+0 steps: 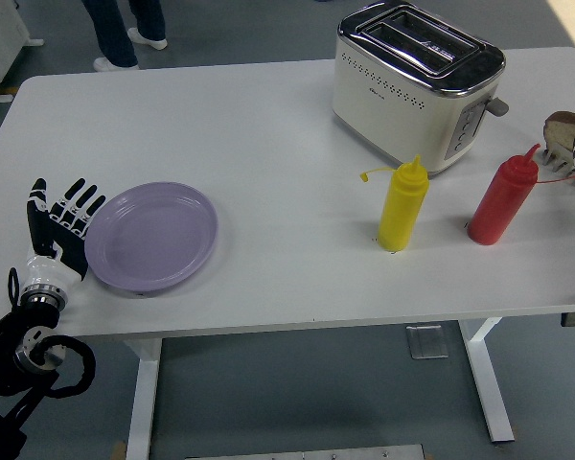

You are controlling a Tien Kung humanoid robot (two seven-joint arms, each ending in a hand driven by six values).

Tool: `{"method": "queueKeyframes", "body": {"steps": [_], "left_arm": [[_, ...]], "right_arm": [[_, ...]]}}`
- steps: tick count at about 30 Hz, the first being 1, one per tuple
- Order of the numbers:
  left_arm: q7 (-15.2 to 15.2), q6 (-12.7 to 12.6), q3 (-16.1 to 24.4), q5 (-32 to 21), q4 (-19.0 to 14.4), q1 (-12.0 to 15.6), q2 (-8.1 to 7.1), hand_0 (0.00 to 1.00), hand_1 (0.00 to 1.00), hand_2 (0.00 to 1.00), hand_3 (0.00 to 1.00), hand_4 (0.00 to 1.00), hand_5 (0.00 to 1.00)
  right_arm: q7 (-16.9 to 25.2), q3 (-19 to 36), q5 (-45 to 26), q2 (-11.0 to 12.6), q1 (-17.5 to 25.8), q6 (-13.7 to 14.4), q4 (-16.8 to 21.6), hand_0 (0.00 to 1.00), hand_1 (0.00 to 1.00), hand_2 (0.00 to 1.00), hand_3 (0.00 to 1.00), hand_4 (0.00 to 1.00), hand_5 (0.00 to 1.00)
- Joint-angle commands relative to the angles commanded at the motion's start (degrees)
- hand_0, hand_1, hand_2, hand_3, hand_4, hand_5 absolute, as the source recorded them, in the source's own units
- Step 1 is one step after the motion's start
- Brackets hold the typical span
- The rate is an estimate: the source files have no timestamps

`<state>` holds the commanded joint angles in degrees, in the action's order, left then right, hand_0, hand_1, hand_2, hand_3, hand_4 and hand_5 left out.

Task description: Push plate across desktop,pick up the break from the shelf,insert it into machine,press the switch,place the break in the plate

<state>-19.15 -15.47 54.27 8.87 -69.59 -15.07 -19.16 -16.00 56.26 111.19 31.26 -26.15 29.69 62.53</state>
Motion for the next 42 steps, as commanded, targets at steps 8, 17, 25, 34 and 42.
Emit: {"method": "queueKeyframes", "body": {"steps": [8, 17, 25, 34, 42], "left_arm": [[0.3, -0.2, -1.3, -0.1, -2.2, -0.3, 0.15, 0.843, 0.78, 0.737, 0.704, 0.677, 0.998], [0.9, -0.3, -2.6, -0.2, -4.4, -0.9, 0.18, 0.841, 0.78, 0.735, 0.701, 0.673, 0.998], [1.5, -0.5, -2.9, -1.1, -6.8, -2.0, 0.73, 0.841, 0.779, 0.735, 0.701, 0.67, 0.998], [2.5, -0.9, -3.0, -2.9, -10.0, -3.2, 1.99, 0.84, 0.778, 0.734, 0.701, 0.669, 0.998], [2.8, -1.0, -4.8, -5.0, -11.9, -4.0, 2.2, 0.838, 0.777, 0.734, 0.701, 0.668, 0.998]], "right_arm": [[-0.3, 1.0, 0.3, 0.1, 0.0, 2.7, 1.6, 0.386, 0.463, 0.438, 0.462, 0.122, 0.002], [-1.0, 3.8, 0.9, 0.3, 0.8, 2.8, 4.2, 0.385, 0.461, 0.436, 0.459, 0.111, 0.002], [-1.8, 6.9, 1.4, 1.1, 1.0, 2.3, 8.5, 0.381, 0.457, 0.435, 0.457, 0.106, 0.002], [-3.8, 8.2, 2.0, 2.1, 0.5, 0.7, 13.9, 0.38, 0.451, 0.433, 0.456, 0.099, 0.002], [-4.6, 8.8, 1.5, 3.4, -0.6, 0.3, 17.5, 0.373, 0.444, 0.433, 0.456, 0.105, 0.002]]}}
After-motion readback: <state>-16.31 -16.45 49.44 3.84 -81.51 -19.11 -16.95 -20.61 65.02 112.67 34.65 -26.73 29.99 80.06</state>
